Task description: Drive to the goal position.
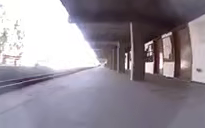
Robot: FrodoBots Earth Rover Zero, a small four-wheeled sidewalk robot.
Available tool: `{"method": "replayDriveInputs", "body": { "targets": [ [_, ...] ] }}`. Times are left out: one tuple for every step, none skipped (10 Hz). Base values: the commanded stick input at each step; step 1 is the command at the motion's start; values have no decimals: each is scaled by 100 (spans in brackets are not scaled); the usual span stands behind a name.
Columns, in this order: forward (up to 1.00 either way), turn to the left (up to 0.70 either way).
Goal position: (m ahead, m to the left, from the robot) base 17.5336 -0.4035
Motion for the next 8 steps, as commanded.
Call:
{"method": "replayDriveInputs", "body": {
  "targets": [
    [98,26],
    [98,11],
    [98,1],
    [98,1],
    [98,1],
    [98,1],
    [98,1],
    [98,1]
  ]
}}
